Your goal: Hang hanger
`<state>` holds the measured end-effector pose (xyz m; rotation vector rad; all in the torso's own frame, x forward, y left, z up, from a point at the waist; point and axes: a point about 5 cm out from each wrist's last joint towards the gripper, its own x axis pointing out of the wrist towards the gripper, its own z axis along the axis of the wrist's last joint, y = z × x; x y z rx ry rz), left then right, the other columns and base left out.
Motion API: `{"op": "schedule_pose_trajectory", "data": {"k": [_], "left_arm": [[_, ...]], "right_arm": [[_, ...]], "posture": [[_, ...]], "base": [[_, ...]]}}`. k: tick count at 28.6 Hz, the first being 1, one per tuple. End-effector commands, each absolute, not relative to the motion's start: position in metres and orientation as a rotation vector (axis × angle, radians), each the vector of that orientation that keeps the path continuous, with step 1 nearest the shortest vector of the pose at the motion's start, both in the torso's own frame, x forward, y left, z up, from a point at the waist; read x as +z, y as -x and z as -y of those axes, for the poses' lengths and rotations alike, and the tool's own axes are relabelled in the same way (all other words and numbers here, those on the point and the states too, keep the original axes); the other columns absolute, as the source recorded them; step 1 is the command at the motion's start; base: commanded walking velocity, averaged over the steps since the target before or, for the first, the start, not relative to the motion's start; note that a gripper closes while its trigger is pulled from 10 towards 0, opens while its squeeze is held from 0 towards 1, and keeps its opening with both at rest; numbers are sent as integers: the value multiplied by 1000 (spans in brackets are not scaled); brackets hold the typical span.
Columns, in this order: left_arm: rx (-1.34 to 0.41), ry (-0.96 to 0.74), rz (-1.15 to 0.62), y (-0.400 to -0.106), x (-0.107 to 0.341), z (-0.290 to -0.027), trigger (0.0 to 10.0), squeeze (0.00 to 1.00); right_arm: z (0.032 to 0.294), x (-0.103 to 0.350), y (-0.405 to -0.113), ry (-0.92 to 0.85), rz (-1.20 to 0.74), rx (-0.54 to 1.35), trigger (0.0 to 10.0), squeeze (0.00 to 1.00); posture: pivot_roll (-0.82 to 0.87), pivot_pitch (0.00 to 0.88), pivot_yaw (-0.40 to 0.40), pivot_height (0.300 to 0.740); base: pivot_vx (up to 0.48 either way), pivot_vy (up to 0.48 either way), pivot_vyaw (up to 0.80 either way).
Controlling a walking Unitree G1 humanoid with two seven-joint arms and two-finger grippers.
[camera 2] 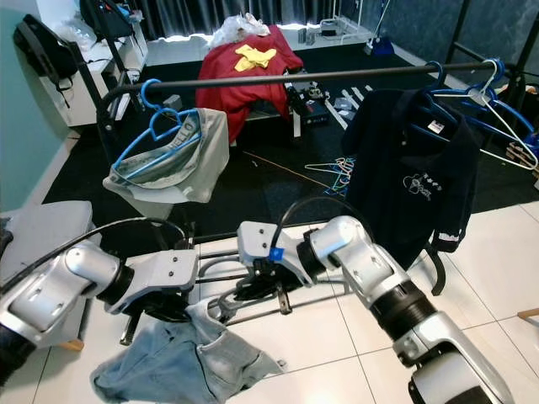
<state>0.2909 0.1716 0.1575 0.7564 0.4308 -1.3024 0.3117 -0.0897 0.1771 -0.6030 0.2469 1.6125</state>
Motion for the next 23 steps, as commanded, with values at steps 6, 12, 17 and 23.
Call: {"op": "schedule_pose_trajectory", "data": {"k": [6, 12, 17, 23], "left_arm": [[-1204, -629, -161, -306, 189, -165, 0, 0], [-1167, -505, -56, -308, 200, -165, 0, 0], [-1256, -402, 34, -299, 208, -157, 0, 0], [-1387, -406, 101, -288, 213, -145, 0, 0]], "right_arm": [[83, 168, -301, 498, -176, 1600, 0, 0], [83, 169, -299, 405, -74, 1539, 0, 0], [85, 171, -298, 333, 4, 1523, 0, 0], [89, 173, -293, 294, 29, 1574, 0, 0]], "posture": [[-47, 64, 25, 740], [-48, 69, 29, 740], [-48, 71, 28, 740], [-50, 69, 22, 740]], "base": [[0, 0, 0], [0, 0, 0], [0, 0, 0], [0, 0, 0]]}}
